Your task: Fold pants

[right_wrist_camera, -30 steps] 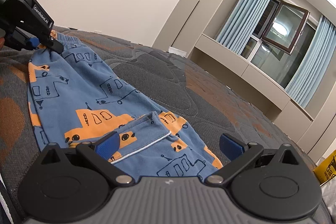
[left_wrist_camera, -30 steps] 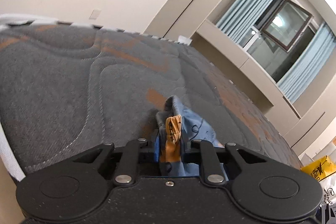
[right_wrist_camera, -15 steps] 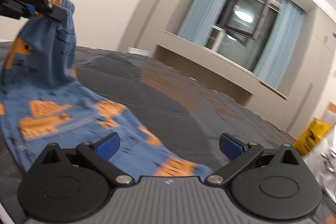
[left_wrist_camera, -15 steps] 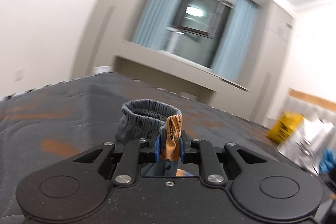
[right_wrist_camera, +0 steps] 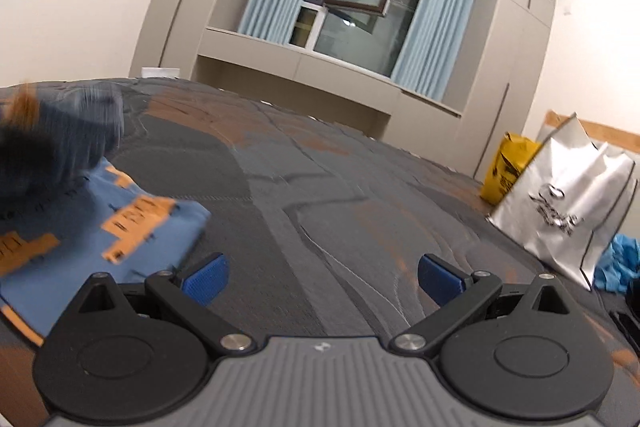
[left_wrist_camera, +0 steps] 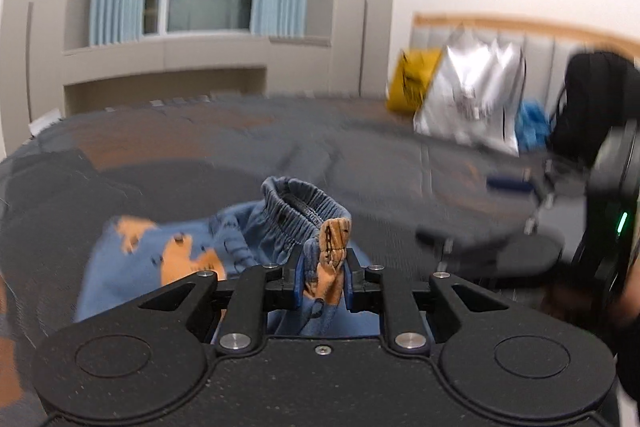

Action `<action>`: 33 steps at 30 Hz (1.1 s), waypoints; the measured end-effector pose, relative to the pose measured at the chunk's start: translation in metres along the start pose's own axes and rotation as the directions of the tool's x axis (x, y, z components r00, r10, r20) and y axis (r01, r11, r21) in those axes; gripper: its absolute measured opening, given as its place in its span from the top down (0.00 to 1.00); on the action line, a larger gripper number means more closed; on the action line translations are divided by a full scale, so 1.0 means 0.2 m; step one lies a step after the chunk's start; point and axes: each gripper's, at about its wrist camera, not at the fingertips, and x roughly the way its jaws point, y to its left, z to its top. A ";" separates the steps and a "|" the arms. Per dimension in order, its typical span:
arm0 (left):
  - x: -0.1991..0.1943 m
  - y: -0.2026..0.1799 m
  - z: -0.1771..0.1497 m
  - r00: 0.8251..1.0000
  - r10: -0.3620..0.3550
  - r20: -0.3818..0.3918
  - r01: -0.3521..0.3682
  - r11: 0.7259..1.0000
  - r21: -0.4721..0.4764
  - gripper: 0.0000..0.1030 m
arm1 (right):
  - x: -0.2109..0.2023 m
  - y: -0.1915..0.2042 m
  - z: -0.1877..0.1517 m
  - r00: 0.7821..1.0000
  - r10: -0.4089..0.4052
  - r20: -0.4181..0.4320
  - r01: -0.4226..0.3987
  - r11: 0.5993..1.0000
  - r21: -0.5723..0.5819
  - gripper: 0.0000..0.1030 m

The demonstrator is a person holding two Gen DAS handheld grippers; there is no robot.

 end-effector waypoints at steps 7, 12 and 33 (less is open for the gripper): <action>0.07 -0.04 -0.07 0.999 -0.016 -0.048 0.016 1.000 0.008 0.55 | -0.01 -0.03 -0.05 1.000 0.014 -0.027 -0.013 1.000 0.020 0.00; 0.00 -0.04 -0.09 1.000 -0.028 -0.013 0.029 0.999 0.020 0.33 | -0.01 -0.01 -0.06 0.999 0.027 -0.028 -0.026 0.999 0.036 0.00; -0.18 0.03 -0.18 0.998 0.059 -0.012 -0.058 0.993 0.106 0.61 | 0.11 0.13 0.14 0.792 0.606 0.068 -0.592 0.736 0.329 0.30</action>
